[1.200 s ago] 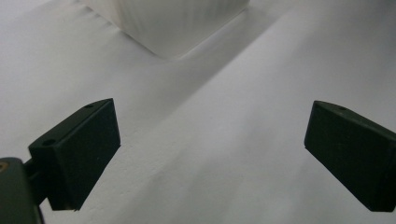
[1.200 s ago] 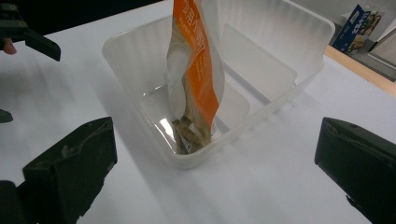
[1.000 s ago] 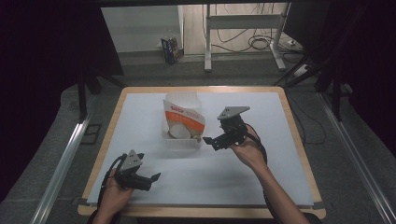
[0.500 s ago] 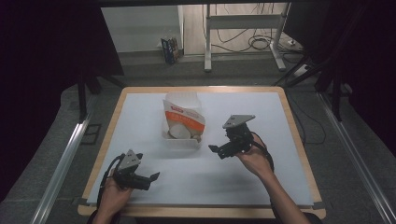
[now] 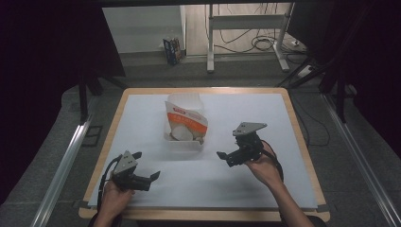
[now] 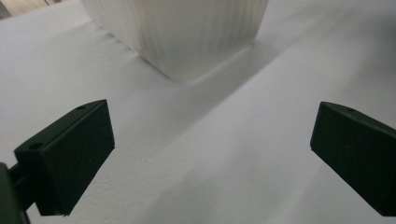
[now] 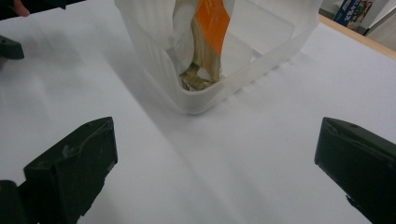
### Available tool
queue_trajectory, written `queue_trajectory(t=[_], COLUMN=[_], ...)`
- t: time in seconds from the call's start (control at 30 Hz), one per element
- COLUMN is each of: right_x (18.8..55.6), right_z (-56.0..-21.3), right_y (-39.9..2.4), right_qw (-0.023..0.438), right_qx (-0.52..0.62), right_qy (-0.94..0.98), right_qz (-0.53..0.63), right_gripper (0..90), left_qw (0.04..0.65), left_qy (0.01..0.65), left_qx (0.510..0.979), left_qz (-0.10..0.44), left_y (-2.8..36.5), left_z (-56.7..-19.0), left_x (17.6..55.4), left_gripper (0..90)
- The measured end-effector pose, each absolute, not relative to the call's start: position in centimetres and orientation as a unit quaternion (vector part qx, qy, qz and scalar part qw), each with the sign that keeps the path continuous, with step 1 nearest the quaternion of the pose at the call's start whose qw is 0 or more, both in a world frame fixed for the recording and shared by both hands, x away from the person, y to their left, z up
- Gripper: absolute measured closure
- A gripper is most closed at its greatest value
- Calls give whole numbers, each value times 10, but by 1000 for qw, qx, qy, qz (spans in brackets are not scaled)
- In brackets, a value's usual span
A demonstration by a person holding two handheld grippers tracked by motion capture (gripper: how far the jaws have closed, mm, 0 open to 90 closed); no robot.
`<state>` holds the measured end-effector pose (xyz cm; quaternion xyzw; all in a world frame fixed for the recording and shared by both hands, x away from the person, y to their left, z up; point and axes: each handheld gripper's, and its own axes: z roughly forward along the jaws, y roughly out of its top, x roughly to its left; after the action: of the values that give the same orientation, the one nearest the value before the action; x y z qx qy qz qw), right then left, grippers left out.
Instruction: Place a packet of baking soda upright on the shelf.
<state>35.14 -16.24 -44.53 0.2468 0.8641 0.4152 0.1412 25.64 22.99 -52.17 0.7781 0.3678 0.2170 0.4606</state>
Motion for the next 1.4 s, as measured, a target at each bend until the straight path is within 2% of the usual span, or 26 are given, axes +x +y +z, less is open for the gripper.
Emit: queue_trajectory(t=[0.27, 0.67, 0.93, 1.4], right_x=[342, 326, 318, 306], right_z=[-445, -445, -447, -458], right_y=[-178, -203, -218, -249], right_qw=[145, 153, 161, 183], right_qx=[262, 280, 291, 327], right_qy=[857, 846, 841, 826], right_qz=[421, 426, 427, 421], right_gripper=[0, 0, 0, 0], left_qw=[483, 450, 446, 433], left_qy=[370, 384, 394, 377], left_qx=[759, 776, 783, 800], left_qz=[232, 218, 180, 175], left_y=[233, 229, 229, 223], left_z=[-520, -520, -519, -518], left_x=[255, 256, 259, 258], left_gripper=[0, 0, 25, 25])
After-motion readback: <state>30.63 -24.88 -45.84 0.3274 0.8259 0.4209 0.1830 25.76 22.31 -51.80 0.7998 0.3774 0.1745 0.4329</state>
